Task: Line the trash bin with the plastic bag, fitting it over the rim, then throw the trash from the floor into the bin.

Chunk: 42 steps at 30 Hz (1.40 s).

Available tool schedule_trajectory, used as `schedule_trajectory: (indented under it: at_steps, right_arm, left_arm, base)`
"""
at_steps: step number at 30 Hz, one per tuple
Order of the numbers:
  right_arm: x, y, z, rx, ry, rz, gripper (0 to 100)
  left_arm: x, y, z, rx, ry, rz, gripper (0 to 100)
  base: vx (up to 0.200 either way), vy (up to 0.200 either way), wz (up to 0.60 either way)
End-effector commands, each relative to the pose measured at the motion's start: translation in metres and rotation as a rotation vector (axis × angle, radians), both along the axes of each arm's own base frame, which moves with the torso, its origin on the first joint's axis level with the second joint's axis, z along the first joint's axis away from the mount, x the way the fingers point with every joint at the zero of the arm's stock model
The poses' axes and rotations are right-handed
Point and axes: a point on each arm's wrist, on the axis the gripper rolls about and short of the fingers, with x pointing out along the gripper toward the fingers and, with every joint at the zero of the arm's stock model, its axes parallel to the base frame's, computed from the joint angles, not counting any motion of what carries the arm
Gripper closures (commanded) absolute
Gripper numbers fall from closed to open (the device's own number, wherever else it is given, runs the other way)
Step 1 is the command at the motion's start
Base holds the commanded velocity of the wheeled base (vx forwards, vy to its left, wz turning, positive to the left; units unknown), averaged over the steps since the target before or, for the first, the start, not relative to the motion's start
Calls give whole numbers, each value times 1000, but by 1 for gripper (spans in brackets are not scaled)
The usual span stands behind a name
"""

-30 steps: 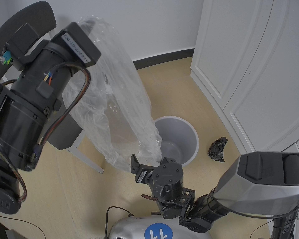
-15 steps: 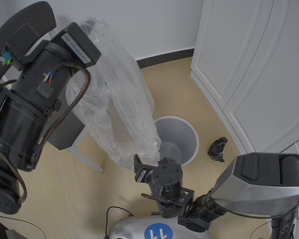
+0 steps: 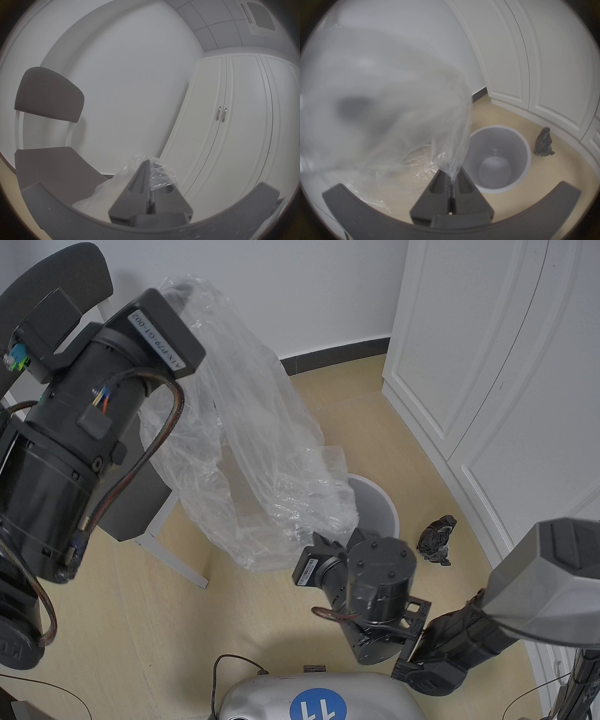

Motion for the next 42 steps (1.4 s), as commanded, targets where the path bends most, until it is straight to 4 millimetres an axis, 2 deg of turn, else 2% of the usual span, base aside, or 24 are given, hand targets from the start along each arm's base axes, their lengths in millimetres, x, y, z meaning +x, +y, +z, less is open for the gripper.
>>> schedule_trajectory:
  at_steps: [1,9,11,12,18,23,27,32,37,42]
  right_arm:
    - [3,-30,33,5,-53,-48,100]
    - [7,-55,47,-56,-81,-100,100]
    - [8,-56,48,-57,-84,-103,100]
    - [10,-66,54,-71,-95,-125,100]
    - [12,-80,63,-99,-117,-150,100]
    - [1,-96,78,-121,-150,-122,100]
    - [-6,-110,80,-172,-164,-83,100]
    - [-9,-126,88,-202,-184,-118,100]
    - [-14,-132,91,-219,-174,-100,100]
    - [-8,-137,91,-221,-172,-124,100]
  left_arm:
    - [5,0,-4,14,11,16,100]
    - [20,2,-12,48,38,64,100]
    - [20,2,-12,51,40,66,100]
    - [27,6,-17,72,56,95,100]
    - [35,8,-28,130,104,113,100]
    - [51,10,-48,214,159,140,100]
    - [65,11,-62,267,196,156,100]
    - [79,15,-75,322,233,206,100]
    - [83,17,-90,397,262,222,100]
    - [82,17,-102,457,280,210,100]
  base:
    - [0,0,0]
    - [0,0,0]
    - [0,0,0]
    - [0,0,0]
    - [0,0,0]
    - [0,0,0]
    - [0,0,0]
    - [0,0,0]
    - [0,0,0]
    - [0,0,0]
